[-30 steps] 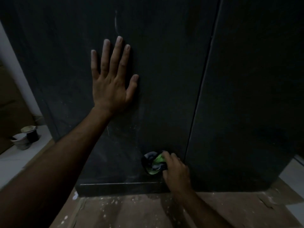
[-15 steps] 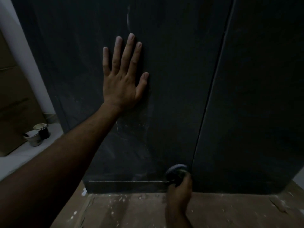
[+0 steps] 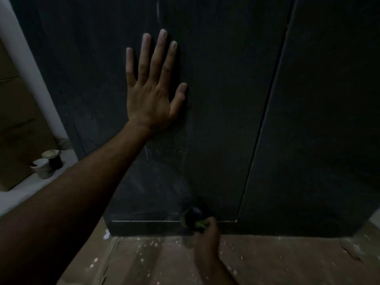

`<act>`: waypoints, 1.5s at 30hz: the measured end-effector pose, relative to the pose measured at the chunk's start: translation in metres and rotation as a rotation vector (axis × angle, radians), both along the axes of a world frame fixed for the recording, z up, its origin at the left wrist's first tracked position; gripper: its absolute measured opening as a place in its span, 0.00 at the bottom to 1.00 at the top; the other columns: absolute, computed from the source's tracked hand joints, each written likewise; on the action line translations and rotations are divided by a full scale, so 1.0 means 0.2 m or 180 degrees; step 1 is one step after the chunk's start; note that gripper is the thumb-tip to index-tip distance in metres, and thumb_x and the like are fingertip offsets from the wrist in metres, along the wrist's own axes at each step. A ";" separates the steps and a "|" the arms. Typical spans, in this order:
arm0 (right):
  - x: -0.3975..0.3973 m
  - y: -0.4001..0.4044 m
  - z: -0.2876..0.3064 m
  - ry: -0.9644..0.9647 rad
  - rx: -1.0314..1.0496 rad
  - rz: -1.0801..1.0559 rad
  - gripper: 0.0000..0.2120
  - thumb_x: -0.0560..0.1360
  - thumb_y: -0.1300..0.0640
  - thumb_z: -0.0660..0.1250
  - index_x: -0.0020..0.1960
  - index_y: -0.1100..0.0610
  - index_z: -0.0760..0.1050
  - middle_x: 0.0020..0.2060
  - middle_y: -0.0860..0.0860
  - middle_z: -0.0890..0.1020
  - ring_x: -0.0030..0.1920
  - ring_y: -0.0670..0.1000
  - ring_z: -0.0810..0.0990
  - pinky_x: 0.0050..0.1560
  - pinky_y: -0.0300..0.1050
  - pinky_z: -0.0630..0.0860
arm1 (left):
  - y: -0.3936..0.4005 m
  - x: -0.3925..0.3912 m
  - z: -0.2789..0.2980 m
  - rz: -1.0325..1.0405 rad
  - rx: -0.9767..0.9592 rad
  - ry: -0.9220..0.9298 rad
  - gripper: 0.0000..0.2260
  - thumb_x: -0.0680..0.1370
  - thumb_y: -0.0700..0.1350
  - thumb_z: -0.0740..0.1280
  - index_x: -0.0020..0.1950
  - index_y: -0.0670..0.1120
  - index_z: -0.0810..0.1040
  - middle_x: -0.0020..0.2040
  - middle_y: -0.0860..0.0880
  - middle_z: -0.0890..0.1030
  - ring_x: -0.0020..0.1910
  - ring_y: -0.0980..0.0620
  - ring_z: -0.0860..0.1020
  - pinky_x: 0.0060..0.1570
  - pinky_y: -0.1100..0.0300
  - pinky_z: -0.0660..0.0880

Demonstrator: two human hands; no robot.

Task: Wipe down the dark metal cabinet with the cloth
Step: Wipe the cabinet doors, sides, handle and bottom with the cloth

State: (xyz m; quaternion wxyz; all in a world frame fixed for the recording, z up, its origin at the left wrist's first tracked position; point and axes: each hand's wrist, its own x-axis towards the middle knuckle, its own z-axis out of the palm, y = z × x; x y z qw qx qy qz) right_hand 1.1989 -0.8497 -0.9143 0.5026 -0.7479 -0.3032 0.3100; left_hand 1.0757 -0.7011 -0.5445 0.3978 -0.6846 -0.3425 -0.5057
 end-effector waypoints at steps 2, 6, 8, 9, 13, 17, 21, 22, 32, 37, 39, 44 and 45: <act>-0.12 0.05 -0.02 0.0202 0.0180 0.0122 0.17 0.66 0.72 0.64 0.44 0.52 0.73 0.42 0.53 0.80 0.45 0.55 0.80 0.48 0.53 0.78 | 0.00 0.00 0.01 -0.0020 0.0007 0.0027 0.33 0.85 0.62 0.55 0.85 0.44 0.58 0.84 0.39 0.60 0.83 0.36 0.56 0.80 0.33 0.51; 0.17 -0.04 0.02 0.0191 0.0547 -0.0894 0.19 0.63 0.77 0.65 0.39 0.53 0.71 0.36 0.53 0.79 0.38 0.48 0.80 0.39 0.29 0.73 | 0.00 0.00 0.01 -0.0045 -0.0017 0.0013 0.33 0.85 0.62 0.56 0.85 0.44 0.57 0.84 0.39 0.60 0.83 0.37 0.55 0.81 0.34 0.50; 0.33 -0.08 0.02 0.0091 0.0245 -0.1408 0.18 0.65 0.75 0.70 0.41 0.55 0.72 0.37 0.55 0.78 0.40 0.56 0.81 0.43 0.37 0.72 | -0.01 0.00 0.01 -0.0078 -0.0026 0.0005 0.33 0.85 0.62 0.56 0.85 0.44 0.57 0.84 0.40 0.59 0.83 0.37 0.54 0.81 0.35 0.49; 0.35 -0.06 0.02 0.0109 0.0083 -0.1494 0.17 0.65 0.75 0.71 0.43 0.56 0.72 0.39 0.57 0.79 0.42 0.59 0.80 0.45 0.41 0.71 | -0.01 0.01 0.01 -0.0090 -0.0030 0.0005 0.33 0.85 0.62 0.56 0.85 0.44 0.57 0.84 0.40 0.59 0.83 0.37 0.54 0.81 0.35 0.49; 0.02 0.06 0.06 0.0222 0.0028 -0.0665 0.16 0.65 0.70 0.73 0.43 0.55 0.72 0.36 0.54 0.80 0.37 0.53 0.77 0.39 0.45 0.71 | -0.02 0.00 0.01 -0.0108 -0.0068 0.0012 0.33 0.85 0.62 0.56 0.85 0.44 0.56 0.85 0.40 0.58 0.84 0.38 0.53 0.81 0.35 0.48; -0.06 0.06 0.12 0.0355 0.0274 -0.0292 0.16 0.67 0.76 0.65 0.40 0.55 0.71 0.33 0.53 0.77 0.36 0.53 0.75 0.35 0.40 0.70 | -0.01 -0.01 0.01 -0.0086 -0.0118 0.0056 0.34 0.85 0.62 0.54 0.85 0.45 0.55 0.85 0.40 0.57 0.84 0.38 0.53 0.81 0.37 0.46; 0.25 -0.10 0.20 0.0484 0.0501 -0.1770 0.14 0.69 0.77 0.69 0.45 0.60 0.73 0.41 0.61 0.80 0.39 0.55 0.75 0.31 0.38 0.63 | -0.01 0.00 0.00 -0.0103 -0.0095 0.0053 0.34 0.85 0.63 0.54 0.85 0.45 0.55 0.85 0.41 0.57 0.84 0.39 0.52 0.81 0.37 0.45; 0.27 -0.10 0.20 0.0463 0.0527 -0.1946 0.13 0.70 0.76 0.71 0.46 0.62 0.73 0.41 0.61 0.79 0.37 0.52 0.73 0.29 0.34 0.65 | 0.00 0.00 0.00 -0.0107 -0.0083 0.0052 0.34 0.85 0.63 0.54 0.85 0.45 0.54 0.85 0.41 0.57 0.84 0.39 0.52 0.82 0.37 0.46; -0.19 0.12 0.20 0.0548 0.0485 -0.0597 0.19 0.64 0.78 0.66 0.37 0.53 0.73 0.29 0.48 0.76 0.34 0.54 0.75 0.33 0.42 0.71 | 0.00 0.00 0.01 -0.0040 -0.0113 0.0081 0.34 0.85 0.63 0.55 0.85 0.44 0.56 0.84 0.39 0.59 0.83 0.38 0.54 0.81 0.35 0.48; -0.01 0.02 0.32 0.0468 0.0956 -0.1639 0.19 0.68 0.77 0.69 0.50 0.57 0.77 0.38 0.59 0.82 0.39 0.57 0.78 0.41 0.47 0.73 | 0.01 0.00 0.01 -0.0039 -0.0093 0.0089 0.34 0.85 0.63 0.55 0.85 0.44 0.56 0.84 0.40 0.58 0.83 0.38 0.54 0.81 0.35 0.47; -0.17 0.08 0.38 0.0274 0.1019 -0.1184 0.21 0.66 0.74 0.73 0.50 0.52 0.77 0.39 0.56 0.82 0.38 0.53 0.77 0.39 0.44 0.71 | 0.01 0.00 0.00 -0.0024 -0.0101 0.0065 0.34 0.85 0.63 0.55 0.85 0.44 0.56 0.84 0.40 0.58 0.83 0.38 0.54 0.81 0.36 0.47; -0.35 0.14 0.41 0.0043 0.0441 0.0114 0.16 0.67 0.70 0.71 0.49 0.53 0.83 0.35 0.50 0.79 0.37 0.51 0.76 0.40 0.43 0.75 | 0.01 -0.02 0.01 -0.0047 -0.0117 0.0128 0.34 0.85 0.63 0.55 0.85 0.44 0.55 0.84 0.40 0.58 0.83 0.38 0.53 0.81 0.38 0.44; -0.29 0.13 0.43 0.0152 0.0544 -0.0131 0.15 0.66 0.71 0.70 0.46 0.54 0.82 0.32 0.51 0.78 0.36 0.53 0.76 0.39 0.45 0.75 | 0.01 -0.02 0.01 -0.0056 -0.0123 0.0133 0.34 0.85 0.63 0.55 0.85 0.44 0.55 0.84 0.40 0.58 0.83 0.38 0.53 0.81 0.38 0.44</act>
